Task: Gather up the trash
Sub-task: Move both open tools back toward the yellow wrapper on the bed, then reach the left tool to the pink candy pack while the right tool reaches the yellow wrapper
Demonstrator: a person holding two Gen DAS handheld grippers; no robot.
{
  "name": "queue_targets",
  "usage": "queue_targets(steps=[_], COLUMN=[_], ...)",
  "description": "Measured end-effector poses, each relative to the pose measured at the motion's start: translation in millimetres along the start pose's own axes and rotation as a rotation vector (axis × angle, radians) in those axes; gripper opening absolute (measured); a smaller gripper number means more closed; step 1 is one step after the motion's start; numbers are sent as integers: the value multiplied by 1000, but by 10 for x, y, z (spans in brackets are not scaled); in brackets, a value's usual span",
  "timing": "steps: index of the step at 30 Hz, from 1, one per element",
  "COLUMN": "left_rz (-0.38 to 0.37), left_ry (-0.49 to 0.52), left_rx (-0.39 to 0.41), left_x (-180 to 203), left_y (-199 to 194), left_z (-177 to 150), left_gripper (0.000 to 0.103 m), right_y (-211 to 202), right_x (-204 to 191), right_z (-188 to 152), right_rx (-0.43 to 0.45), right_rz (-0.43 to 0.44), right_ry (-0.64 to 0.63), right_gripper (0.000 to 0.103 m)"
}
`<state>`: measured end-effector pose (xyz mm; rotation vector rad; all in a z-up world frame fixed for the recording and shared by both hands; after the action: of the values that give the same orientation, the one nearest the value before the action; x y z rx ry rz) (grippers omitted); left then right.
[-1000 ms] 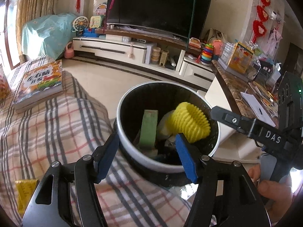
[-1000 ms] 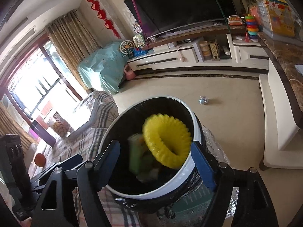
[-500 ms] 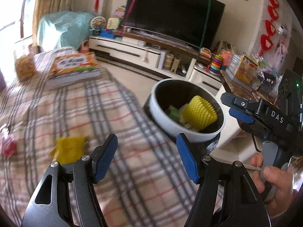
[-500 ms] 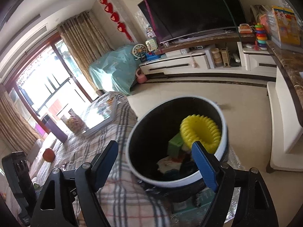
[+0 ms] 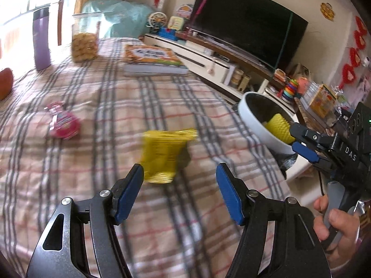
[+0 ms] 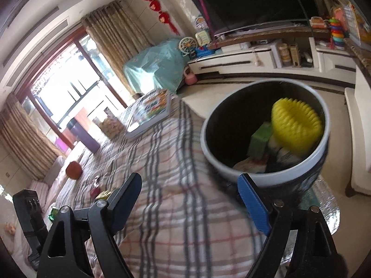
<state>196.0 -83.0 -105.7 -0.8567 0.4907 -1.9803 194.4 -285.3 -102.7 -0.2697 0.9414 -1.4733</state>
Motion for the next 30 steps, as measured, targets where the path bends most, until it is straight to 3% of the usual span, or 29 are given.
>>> queue_targets(steps=[12,30], left_rz=[97,179], left_ry=[-99,-182], left_rx=[26,32], left_x=[-670,-1264], left_y=[-326,-471], left_z=[-128,-92], left_gripper=[66,66], right_y=[134,371], right_x=[-438,-1120], right_z=[-341,-608], right_rx=[-57,-130], right_rz=[55,168], right_ry=[-64,-158], right_gripper=[87,87])
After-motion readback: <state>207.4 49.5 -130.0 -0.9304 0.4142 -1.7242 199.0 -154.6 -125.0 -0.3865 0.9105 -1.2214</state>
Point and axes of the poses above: each gripper's, at about its wrist camera, not at the fingertips, and y roughly the way its jaws point, x to its right, z to its top, the point moved 9 cm from there along y, roughly the way its jaws point, and after that the axes turned 12 degrees about -z, right-handed, at the moved point
